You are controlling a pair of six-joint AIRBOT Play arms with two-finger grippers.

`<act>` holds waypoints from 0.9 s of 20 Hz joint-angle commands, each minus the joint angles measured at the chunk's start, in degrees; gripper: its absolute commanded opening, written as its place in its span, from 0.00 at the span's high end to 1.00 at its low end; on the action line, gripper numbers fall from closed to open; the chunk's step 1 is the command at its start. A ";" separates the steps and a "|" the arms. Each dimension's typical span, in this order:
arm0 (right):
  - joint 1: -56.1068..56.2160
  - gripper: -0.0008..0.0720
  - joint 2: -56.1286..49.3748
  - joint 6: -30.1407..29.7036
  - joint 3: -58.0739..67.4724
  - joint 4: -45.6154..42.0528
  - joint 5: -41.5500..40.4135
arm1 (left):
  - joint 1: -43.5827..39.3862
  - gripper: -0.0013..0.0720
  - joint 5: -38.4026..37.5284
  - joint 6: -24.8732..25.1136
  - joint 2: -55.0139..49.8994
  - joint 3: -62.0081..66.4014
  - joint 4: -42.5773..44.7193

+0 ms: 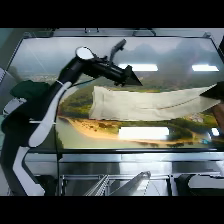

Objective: Fold the shirts.

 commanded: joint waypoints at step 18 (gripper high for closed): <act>60.85 0.22 -6.95 19.02 4.68 5.22 -26.36 | 27.76 0.95 -10.67 17.53 26.99 -45.13 -6.99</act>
